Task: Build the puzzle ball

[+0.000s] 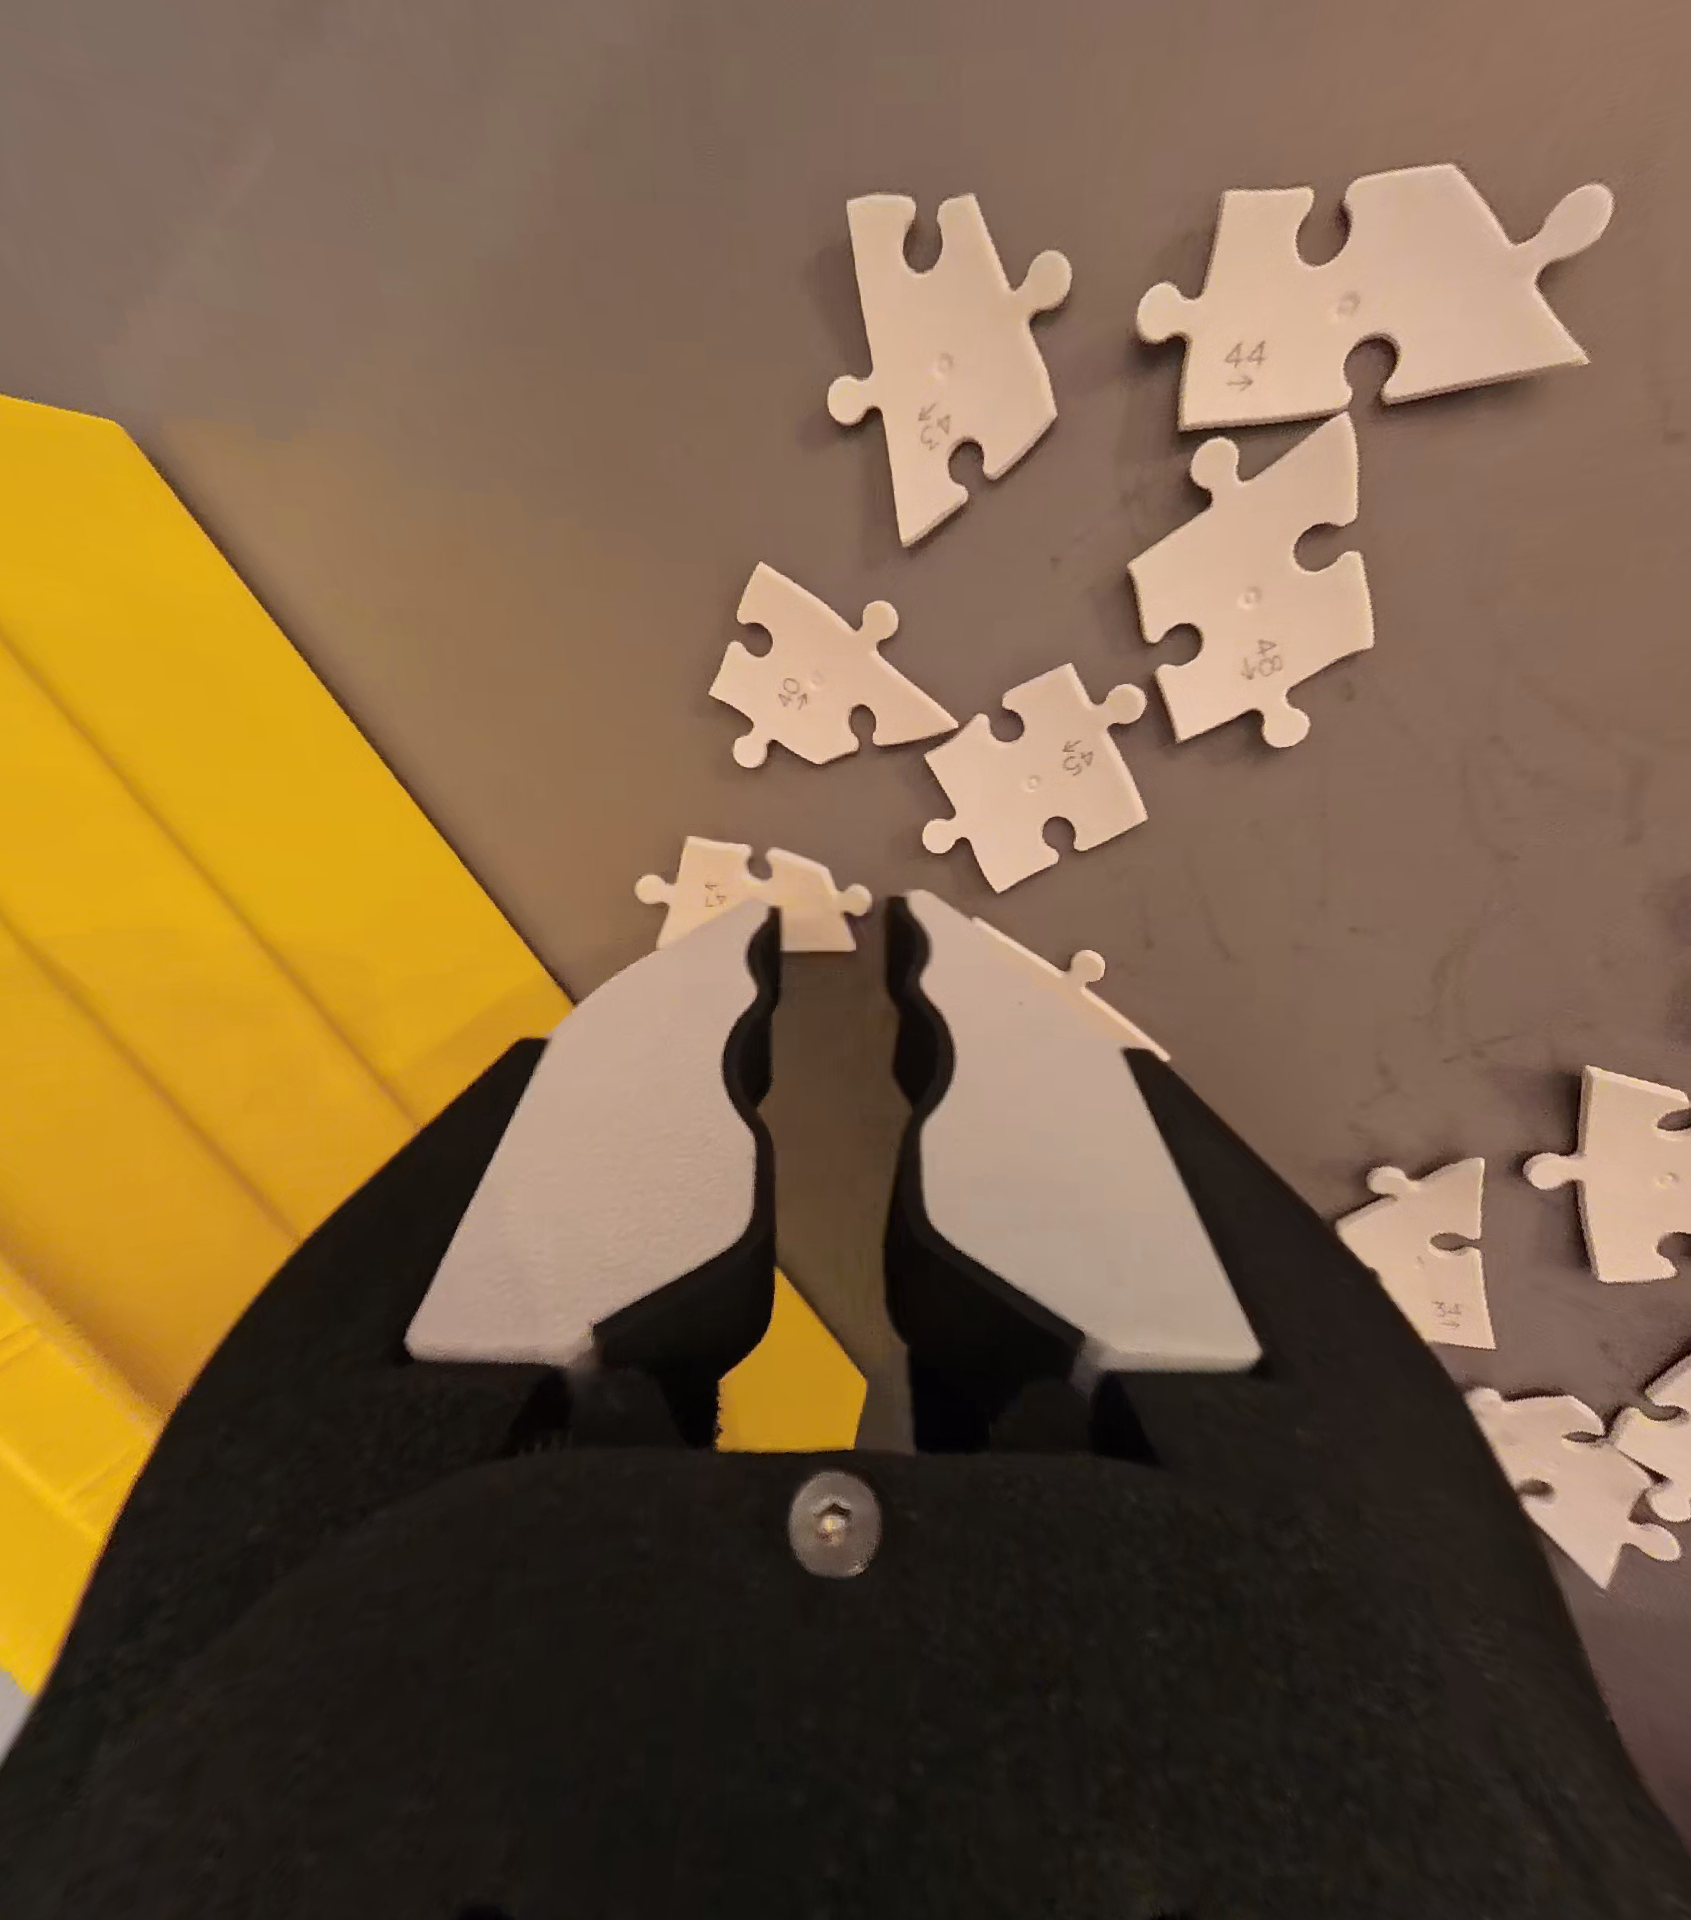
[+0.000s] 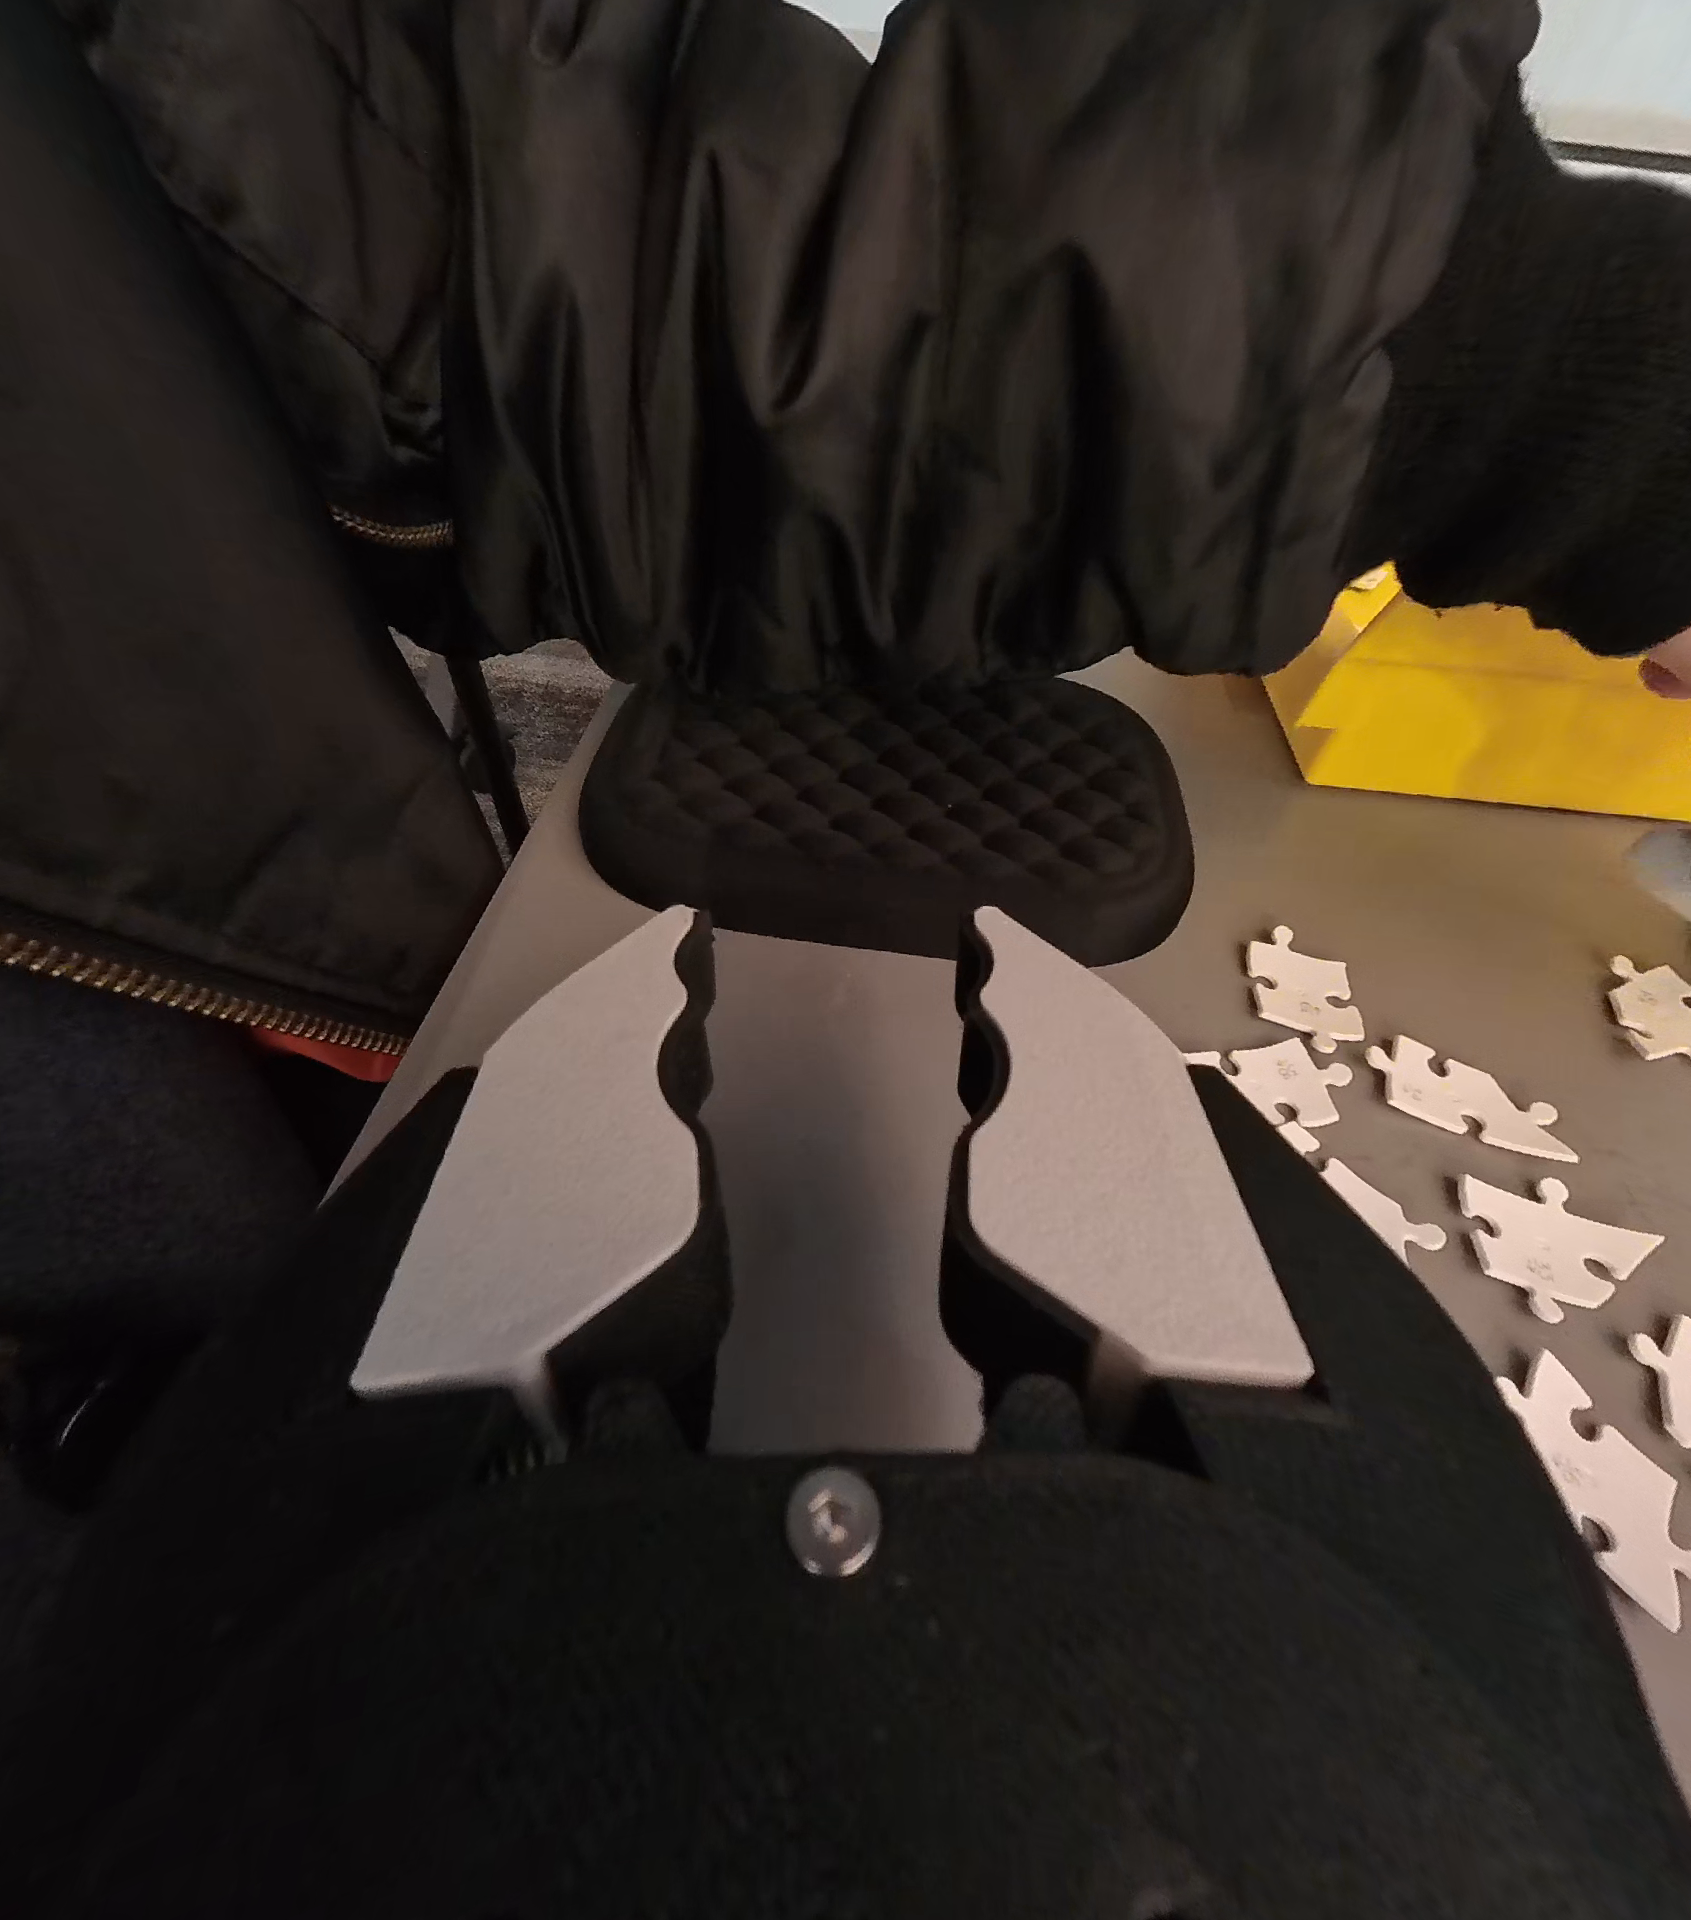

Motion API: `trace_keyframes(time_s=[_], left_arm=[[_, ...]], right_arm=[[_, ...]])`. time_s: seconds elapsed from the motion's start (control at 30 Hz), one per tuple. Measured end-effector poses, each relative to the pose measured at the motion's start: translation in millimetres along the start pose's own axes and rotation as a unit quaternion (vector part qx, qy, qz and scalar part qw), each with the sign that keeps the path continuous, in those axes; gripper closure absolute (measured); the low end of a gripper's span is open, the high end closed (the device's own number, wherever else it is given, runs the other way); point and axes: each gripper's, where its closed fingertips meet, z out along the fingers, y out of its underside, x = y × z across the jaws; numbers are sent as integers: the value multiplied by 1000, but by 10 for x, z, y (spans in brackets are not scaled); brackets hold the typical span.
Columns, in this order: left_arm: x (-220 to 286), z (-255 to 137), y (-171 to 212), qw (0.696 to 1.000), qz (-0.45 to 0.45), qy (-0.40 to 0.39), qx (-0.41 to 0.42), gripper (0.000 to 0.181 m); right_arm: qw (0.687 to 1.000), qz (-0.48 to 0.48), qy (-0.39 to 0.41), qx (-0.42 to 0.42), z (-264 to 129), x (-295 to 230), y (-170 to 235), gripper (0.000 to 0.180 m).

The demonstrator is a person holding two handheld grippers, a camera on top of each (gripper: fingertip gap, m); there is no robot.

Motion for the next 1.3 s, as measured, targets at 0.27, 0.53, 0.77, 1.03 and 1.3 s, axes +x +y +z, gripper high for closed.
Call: trace_keyframes(time_s=[0.27, 0.53, 0.77, 1.03, 1.3], left_arm=[[-61, -536, -144, 993, -50, 53, 90, 150], [-405, -2008, -201, 932, -91, 74, 344, 151], [-936, -2668, 205, 824, -144, 109, 537, 143], [-1403, -2548, 534, 779, -102, 137, 603, 144], [-1584, -2375, 783, 810, -46, 119, 572, 160]], right_arm=[[1000, 4, -1, 3, -7, 4, -4, 134], [1000, 1, 3, 3, -10, 10, -5, 134], [1000, 2, 12, 9, -18, 49, -24, 134], [994, 16, 94, 61, -119, 356, -160, 119], [989, 50, 93, 105, -149, 469, -248, 123]])
